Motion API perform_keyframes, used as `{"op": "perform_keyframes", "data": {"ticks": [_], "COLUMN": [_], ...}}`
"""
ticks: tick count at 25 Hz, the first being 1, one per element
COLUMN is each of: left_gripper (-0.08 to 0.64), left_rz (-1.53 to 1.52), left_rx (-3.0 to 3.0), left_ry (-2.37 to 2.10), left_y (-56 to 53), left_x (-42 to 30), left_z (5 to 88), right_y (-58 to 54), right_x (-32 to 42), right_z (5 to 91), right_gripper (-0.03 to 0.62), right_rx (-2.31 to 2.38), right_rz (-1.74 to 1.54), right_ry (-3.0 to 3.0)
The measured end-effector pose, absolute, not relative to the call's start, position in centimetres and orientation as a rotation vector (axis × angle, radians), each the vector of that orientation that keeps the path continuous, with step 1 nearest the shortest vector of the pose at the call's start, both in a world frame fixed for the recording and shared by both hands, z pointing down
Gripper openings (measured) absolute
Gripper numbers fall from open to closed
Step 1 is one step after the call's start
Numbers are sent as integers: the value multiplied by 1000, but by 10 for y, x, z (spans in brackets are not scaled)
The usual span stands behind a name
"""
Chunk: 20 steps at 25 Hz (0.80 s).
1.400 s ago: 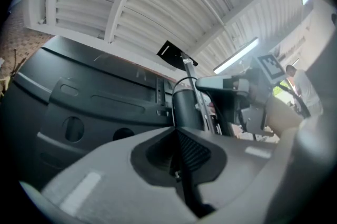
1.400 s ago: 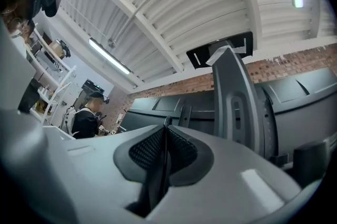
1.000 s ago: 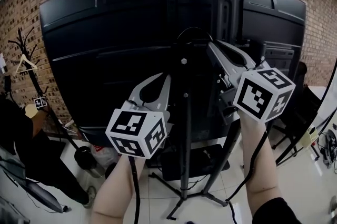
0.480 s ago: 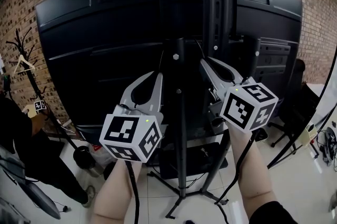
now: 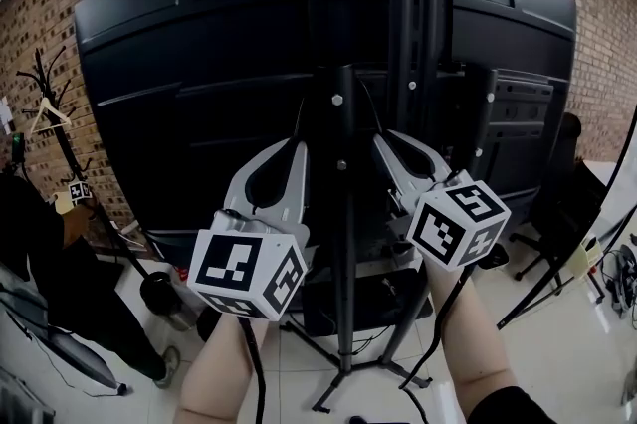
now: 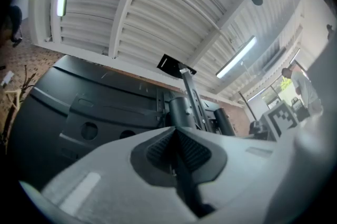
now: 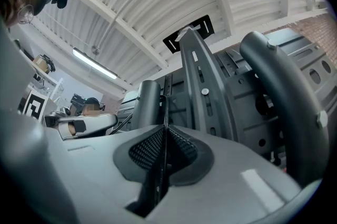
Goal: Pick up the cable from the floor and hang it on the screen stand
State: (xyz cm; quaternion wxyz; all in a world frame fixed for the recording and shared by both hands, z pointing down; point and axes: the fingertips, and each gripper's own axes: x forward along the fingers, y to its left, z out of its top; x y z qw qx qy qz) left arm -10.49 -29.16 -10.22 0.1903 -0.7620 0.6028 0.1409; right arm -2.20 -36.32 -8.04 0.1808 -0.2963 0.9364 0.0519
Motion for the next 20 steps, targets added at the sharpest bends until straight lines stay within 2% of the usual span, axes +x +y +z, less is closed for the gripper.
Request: {"op": "perform_keyframes", "data": {"ticks": [10, 17, 20], "left_gripper": [6, 6, 6], "left_rz": [395, 412, 421], "left_rx": [-2129, -2104, -2123], "left_ry": [1713, 1692, 1682], "left_y": [-279, -269, -264], "left_x": [-109, -105, -104], "left_z": [-101, -108, -104], "right_y": [-357, -351, -344], "right_x": [-22, -13, -6], "right_z": [-83, -73, -70], "right_gripper": [31, 91, 94], "right_rx": [-958, -994, -1016], "right_rz": [363, 406, 418], "right_ry": [2556, 2551, 2541]}}
